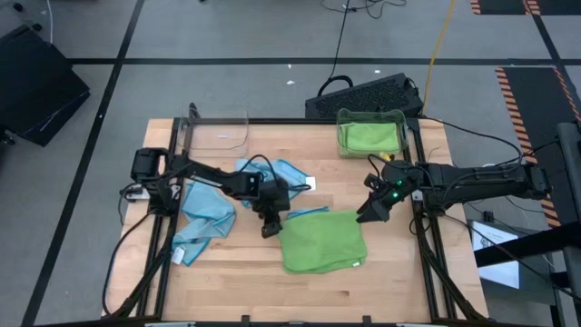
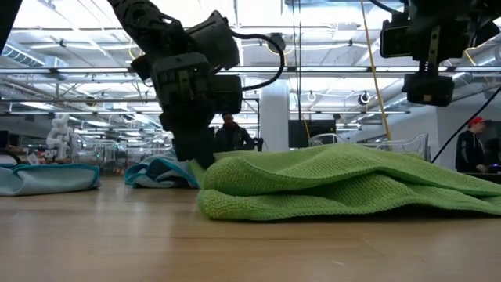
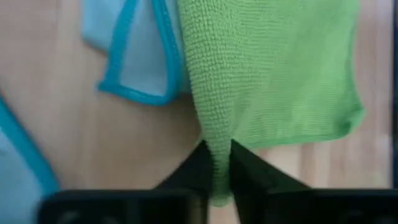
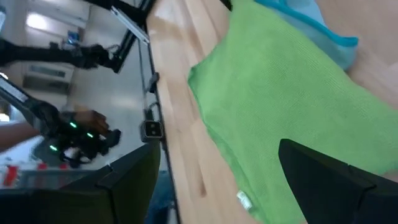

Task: Sort microfiber towel by color & place in baskets
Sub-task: Fold the green towel

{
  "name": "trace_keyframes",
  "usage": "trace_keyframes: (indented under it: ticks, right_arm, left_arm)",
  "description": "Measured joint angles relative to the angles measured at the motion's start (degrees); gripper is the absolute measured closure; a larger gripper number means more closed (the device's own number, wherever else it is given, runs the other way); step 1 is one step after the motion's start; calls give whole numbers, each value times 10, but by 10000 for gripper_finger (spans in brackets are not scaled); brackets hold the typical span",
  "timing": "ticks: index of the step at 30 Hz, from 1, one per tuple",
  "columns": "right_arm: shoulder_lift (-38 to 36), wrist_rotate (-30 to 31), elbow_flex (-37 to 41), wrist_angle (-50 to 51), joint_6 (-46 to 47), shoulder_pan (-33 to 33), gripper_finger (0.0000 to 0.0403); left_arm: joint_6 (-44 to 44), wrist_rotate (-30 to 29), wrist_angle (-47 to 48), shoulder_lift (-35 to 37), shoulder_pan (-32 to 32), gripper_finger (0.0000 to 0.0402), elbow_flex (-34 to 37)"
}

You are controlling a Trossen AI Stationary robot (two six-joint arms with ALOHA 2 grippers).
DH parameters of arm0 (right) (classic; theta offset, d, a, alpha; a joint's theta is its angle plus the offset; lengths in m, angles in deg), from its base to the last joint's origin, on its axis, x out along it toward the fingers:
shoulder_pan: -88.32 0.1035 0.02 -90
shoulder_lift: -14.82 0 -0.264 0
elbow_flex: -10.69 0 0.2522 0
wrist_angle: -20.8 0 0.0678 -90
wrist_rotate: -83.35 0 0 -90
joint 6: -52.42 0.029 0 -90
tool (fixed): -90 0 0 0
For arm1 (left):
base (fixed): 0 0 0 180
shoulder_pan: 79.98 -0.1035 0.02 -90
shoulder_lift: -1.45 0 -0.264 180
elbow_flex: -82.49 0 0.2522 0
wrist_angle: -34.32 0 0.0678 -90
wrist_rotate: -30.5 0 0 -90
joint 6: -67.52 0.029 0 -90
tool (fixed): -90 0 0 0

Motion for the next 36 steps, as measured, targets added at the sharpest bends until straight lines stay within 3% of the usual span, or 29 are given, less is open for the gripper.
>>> trace_keyframes:
  ticks: [2, 10, 23, 29, 36]
  right_arm:
    - [-1, 1, 0, 1, -19, 0, 86]
    - [52, 0, -17, -53, -42, -12, 86]
    - [335, -1, -240, -97, -282, -52, 86]
    - [404, -74, -252, -117, -345, -59, 86]
    - [438, -88, -240, -133, -438, -51, 86]
  left_arm:
    - [-30, 6, -5, 2, 4, 389, 0]
    - [-119, -2, -5, 18, 28, 396, -29]
    - [-165, -15, 33, 17, 59, 399, -105]
    - [-165, -35, 45, 17, 59, 398, -119]
    - [-157, -44, 44, 17, 59, 397, -122]
